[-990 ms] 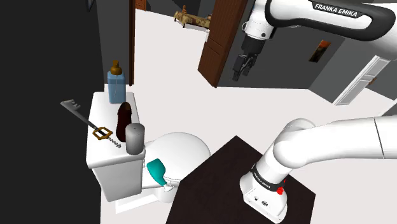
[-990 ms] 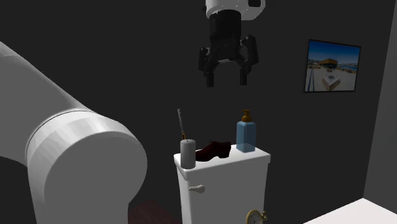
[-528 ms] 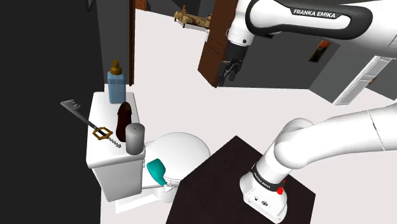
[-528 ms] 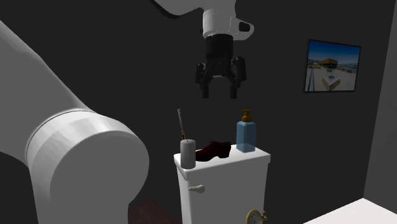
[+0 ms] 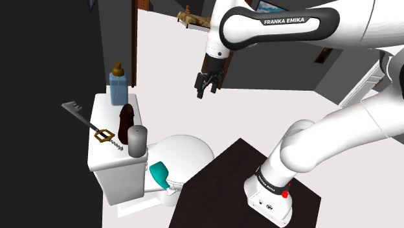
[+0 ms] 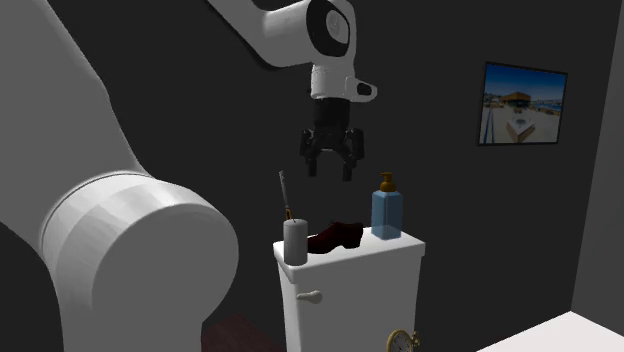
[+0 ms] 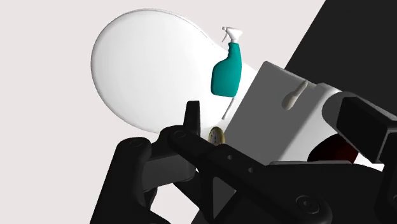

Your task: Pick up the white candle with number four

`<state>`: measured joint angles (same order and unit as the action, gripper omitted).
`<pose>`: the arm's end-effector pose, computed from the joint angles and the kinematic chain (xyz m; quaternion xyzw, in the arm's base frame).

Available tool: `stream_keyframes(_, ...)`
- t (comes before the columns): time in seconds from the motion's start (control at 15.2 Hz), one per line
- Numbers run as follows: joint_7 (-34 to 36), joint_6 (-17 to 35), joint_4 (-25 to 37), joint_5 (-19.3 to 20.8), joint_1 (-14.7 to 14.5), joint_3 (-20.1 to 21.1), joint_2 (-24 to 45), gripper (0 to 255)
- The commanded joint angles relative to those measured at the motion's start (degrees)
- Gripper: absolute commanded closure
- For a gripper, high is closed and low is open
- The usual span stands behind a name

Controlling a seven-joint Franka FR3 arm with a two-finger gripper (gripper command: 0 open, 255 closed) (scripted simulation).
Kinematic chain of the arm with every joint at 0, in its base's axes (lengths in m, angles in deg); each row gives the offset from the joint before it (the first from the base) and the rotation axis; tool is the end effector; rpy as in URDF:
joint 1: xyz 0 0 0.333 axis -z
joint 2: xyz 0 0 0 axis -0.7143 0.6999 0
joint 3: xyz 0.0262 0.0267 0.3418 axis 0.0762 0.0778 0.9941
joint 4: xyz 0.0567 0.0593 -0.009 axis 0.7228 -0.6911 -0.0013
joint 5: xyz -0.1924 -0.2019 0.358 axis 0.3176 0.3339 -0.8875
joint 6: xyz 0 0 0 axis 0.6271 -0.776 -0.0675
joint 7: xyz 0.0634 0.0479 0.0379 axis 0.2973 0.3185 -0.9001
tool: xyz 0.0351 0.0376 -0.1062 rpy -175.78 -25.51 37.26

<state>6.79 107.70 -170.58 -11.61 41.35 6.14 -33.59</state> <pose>0.4352 0.0926 0.4800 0.9993 0.0222 -0.0312 0.0042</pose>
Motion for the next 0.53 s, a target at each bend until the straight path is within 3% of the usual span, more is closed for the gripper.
stream_keyframes(0.0,1.87,2.55,0.84,-0.98,-0.68,1.43,3.62,0)
stream_keyframes(0.46,7.85,9.57,6.44,-2.64,-2.63,5.64,16.99,0)
